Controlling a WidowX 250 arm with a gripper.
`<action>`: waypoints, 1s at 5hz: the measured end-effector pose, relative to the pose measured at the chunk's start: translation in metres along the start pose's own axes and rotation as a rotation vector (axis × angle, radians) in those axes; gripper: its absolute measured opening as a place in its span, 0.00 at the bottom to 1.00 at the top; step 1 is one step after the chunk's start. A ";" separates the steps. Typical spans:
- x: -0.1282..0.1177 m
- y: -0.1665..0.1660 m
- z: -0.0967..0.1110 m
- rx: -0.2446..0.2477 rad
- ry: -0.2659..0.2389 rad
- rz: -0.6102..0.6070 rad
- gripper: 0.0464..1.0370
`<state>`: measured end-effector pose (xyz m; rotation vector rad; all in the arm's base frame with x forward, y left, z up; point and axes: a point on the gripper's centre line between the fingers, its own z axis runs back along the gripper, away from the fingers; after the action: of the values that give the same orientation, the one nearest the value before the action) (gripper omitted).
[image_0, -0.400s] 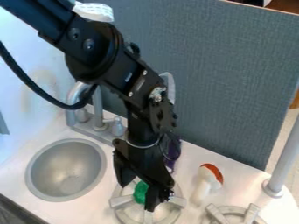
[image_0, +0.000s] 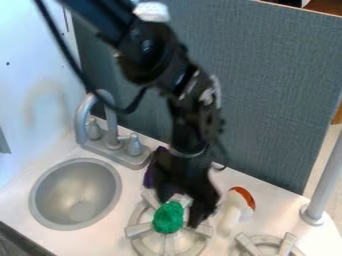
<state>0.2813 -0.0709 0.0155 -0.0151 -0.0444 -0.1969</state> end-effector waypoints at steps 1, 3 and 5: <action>0.045 -0.011 0.000 -0.061 -0.022 0.020 0.96; 0.103 -0.007 -0.051 0.001 0.051 0.055 0.96; 0.113 0.005 -0.081 0.083 0.121 0.068 0.96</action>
<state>0.3965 -0.0895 -0.0598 0.0782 0.0684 -0.1274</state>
